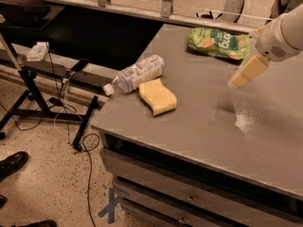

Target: Move green rice chip bag near sponge

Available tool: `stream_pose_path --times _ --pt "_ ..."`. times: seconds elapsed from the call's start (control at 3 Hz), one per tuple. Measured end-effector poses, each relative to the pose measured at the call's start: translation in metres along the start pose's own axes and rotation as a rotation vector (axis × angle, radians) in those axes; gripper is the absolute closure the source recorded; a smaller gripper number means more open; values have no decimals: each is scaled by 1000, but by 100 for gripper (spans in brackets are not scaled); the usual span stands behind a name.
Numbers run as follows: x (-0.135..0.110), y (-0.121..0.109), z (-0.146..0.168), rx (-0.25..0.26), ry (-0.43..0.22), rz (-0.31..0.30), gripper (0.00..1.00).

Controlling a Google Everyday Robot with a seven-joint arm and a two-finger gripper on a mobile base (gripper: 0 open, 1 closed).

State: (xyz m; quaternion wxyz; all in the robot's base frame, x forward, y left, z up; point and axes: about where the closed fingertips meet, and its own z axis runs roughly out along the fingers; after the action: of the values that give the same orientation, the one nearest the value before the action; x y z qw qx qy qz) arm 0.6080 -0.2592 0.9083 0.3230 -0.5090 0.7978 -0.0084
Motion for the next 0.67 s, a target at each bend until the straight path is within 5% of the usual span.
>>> stream_pose_path --times 0.67 --pt "-12 -97 48 137 -263 170 0"
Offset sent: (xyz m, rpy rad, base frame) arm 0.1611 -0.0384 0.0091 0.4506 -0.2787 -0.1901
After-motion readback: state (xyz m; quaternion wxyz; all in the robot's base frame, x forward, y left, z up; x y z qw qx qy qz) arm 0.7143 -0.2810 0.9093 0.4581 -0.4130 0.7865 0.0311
